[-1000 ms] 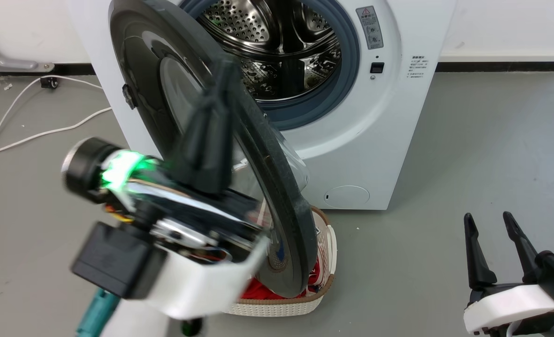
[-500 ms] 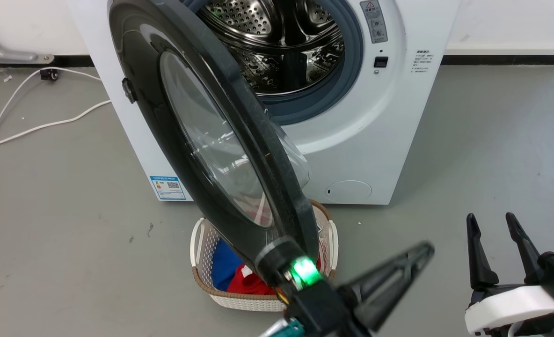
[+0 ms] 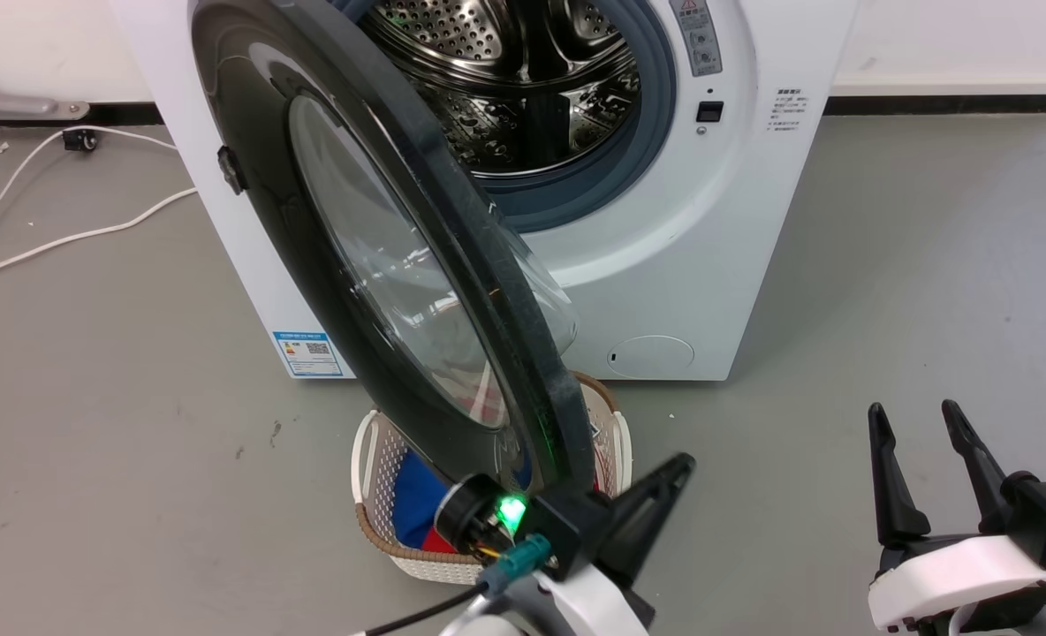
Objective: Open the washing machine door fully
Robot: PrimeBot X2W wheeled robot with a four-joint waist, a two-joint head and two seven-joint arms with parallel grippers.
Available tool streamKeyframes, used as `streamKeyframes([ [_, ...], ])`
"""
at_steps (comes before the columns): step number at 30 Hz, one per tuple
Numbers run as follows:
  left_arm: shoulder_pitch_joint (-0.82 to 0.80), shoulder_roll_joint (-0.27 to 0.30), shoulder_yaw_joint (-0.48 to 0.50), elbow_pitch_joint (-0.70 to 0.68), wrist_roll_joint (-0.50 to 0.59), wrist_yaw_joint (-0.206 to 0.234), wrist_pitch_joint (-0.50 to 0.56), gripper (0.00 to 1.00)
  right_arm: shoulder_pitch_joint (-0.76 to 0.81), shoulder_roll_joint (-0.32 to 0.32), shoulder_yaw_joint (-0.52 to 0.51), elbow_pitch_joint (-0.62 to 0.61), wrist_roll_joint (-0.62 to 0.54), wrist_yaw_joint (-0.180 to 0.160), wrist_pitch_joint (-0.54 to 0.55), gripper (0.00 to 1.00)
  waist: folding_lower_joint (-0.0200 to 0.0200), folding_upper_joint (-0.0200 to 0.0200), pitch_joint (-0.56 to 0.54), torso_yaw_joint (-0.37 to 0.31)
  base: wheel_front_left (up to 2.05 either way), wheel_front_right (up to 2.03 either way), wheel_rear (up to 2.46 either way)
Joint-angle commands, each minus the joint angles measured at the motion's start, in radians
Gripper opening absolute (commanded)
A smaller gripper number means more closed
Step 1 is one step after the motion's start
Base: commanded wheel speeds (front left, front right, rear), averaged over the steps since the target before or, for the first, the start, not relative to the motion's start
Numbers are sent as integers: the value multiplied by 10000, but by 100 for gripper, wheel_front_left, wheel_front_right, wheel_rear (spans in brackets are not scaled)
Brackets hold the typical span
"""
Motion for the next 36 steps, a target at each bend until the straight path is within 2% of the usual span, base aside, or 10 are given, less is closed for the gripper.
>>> streamKeyframes([
  [1, -216, -47, 165, 283, -57, 161, -150, 0, -97, 14, 30, -13, 3, -2, 15, 100, 0, 0, 20, -43, 0, 0, 0],
  [10, -564, -214, 767, 1668, -314, 794, -578, 0, -29, 0, 29, 57, 73, -2, 76, 100, 0, 0, -18, -153, 0, 0, 0],
  [16, -147, 12, 1007, 1926, -470, 1077, -799, 0, 50, -53, 27, 124, 95, -2, 70, 100, 0, 0, -131, -122, 0, 0, 0],
  [26, 385, 571, 1283, 1118, -414, 1550, -991, 0, 64, -157, -161, 43, 99, -2, 68, 100, 0, 0, -192, 316, 0, 0, 0],
  [36, 1046, 1041, 1300, -76, -268, 1976, -929, 0, 174, -247, -294, -26, 63, -2, 147, 100, 0, 0, -89, 1414, 0, 0, 0],
])
